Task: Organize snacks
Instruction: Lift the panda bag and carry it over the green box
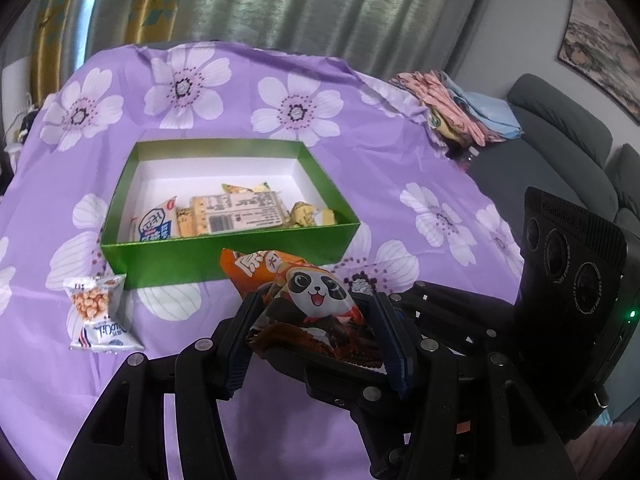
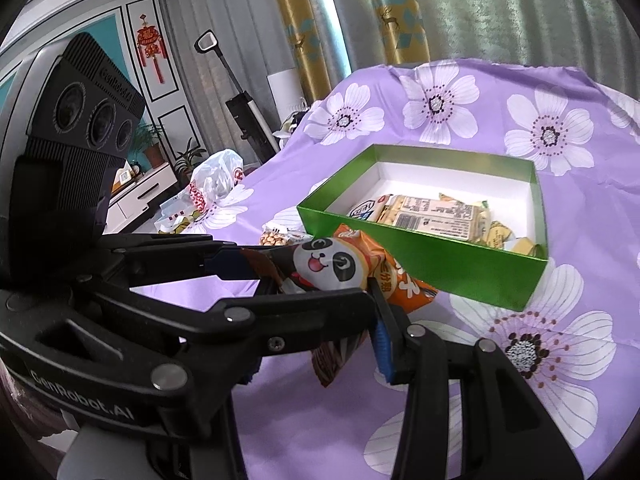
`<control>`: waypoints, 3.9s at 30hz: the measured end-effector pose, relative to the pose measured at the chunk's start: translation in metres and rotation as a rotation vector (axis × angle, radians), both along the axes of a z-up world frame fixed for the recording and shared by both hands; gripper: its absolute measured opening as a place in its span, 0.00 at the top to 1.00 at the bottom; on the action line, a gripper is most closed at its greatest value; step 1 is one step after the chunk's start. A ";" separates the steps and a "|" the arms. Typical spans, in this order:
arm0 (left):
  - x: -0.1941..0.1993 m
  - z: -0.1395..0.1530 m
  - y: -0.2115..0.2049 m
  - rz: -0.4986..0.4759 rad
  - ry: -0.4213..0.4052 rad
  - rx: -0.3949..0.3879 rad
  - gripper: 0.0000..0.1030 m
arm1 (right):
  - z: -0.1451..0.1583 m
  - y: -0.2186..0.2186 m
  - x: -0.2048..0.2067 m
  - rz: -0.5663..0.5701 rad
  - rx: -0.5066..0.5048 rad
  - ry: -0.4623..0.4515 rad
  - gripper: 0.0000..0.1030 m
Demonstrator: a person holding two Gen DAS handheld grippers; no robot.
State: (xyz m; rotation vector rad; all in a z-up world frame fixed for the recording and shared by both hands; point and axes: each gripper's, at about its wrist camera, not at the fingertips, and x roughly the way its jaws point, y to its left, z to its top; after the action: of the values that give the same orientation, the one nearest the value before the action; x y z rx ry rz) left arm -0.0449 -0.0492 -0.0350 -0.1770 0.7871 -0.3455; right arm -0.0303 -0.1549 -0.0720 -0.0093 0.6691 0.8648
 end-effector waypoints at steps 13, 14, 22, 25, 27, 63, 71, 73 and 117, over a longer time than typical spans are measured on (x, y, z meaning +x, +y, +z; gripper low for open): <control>0.009 0.009 -0.017 -0.034 -0.019 0.022 0.46 | 0.005 -0.015 0.005 -0.034 0.020 -0.026 0.56; 0.010 0.010 -0.018 -0.038 -0.021 0.022 0.46 | 0.006 -0.015 0.006 -0.037 0.021 -0.028 0.56; 0.021 0.014 -0.024 -0.060 -0.040 0.024 0.46 | 0.011 -0.023 0.013 -0.064 0.028 -0.045 0.56; 0.025 0.016 -0.025 -0.064 -0.046 0.025 0.46 | 0.013 -0.024 0.016 -0.068 0.027 -0.051 0.56; 0.028 0.017 -0.025 -0.065 -0.050 0.026 0.46 | 0.014 -0.024 0.018 -0.071 0.026 -0.055 0.56; 0.077 0.026 -0.014 -0.061 -0.096 0.023 0.46 | 0.023 -0.013 0.060 -0.084 0.019 -0.093 0.56; 0.090 0.023 -0.008 -0.054 -0.097 0.021 0.46 | 0.023 -0.008 0.071 -0.083 0.011 -0.092 0.56; 0.092 0.022 -0.007 -0.053 -0.097 0.020 0.46 | 0.022 -0.006 0.073 -0.083 0.010 -0.091 0.56; 0.163 -0.028 0.035 0.004 0.035 -0.066 0.46 | -0.017 0.035 0.148 -0.070 -0.082 0.020 0.56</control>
State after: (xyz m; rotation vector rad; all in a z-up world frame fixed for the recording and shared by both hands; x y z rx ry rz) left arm 0.1185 -0.0138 -0.0634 -0.2464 0.8103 -0.3659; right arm 0.1180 -0.1203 -0.0894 -0.0511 0.7190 0.7706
